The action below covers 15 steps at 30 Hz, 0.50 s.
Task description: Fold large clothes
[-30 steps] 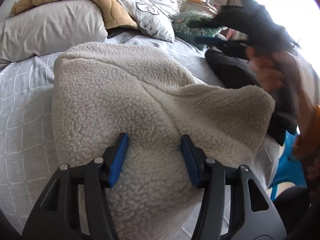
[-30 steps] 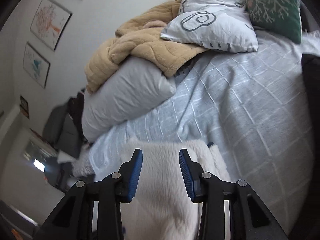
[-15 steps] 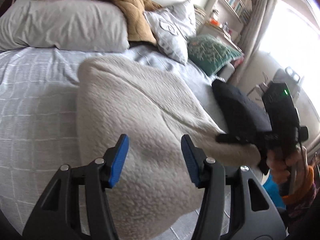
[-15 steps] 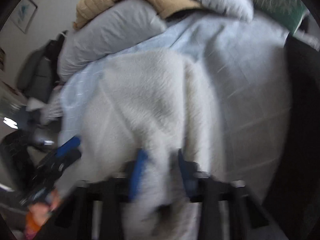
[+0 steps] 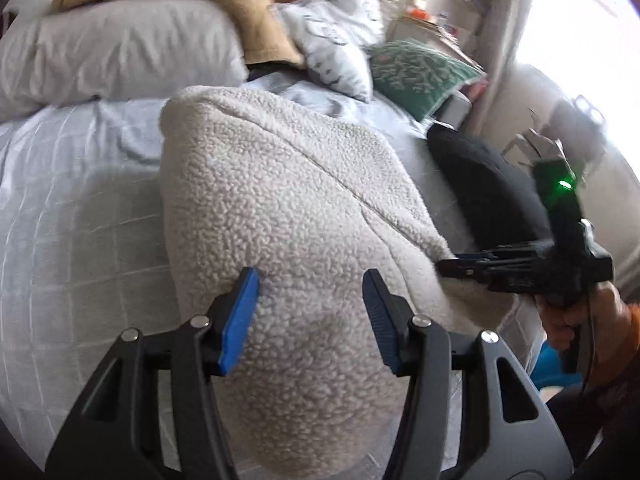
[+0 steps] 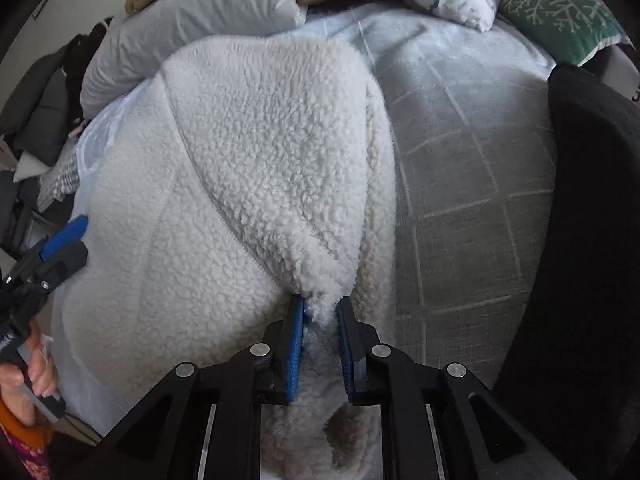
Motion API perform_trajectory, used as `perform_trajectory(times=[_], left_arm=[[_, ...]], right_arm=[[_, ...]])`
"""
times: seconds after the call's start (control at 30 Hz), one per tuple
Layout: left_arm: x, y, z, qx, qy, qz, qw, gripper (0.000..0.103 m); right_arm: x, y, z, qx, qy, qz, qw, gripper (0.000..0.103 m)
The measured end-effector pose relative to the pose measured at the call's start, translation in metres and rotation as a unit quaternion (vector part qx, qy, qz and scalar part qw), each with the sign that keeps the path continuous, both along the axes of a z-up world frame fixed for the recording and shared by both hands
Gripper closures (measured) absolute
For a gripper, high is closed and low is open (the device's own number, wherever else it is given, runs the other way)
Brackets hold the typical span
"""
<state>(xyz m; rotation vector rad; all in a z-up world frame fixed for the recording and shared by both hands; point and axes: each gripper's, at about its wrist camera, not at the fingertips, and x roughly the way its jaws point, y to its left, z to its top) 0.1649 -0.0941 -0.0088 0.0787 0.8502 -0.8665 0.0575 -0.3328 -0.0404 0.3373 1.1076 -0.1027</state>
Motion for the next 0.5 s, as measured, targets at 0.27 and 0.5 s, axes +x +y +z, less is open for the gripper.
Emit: perform_trajectory(times=[0.27, 0.5], left_arm=[[0.038, 0.035, -0.019, -0.022, 0.117, 0.073, 0.9902, 0.027], [0.061, 0.056, -0.077, -0.115, 0.28, 0.08, 0.9498, 0.021]], right_arm=[[-0.013, -0.023, 0.013, 0.029, -0.042, -0.031, 0.998, 0.032], [0.004, -0.022, -0.014, 0.099, -0.013, -0.023, 0.995, 0.026]])
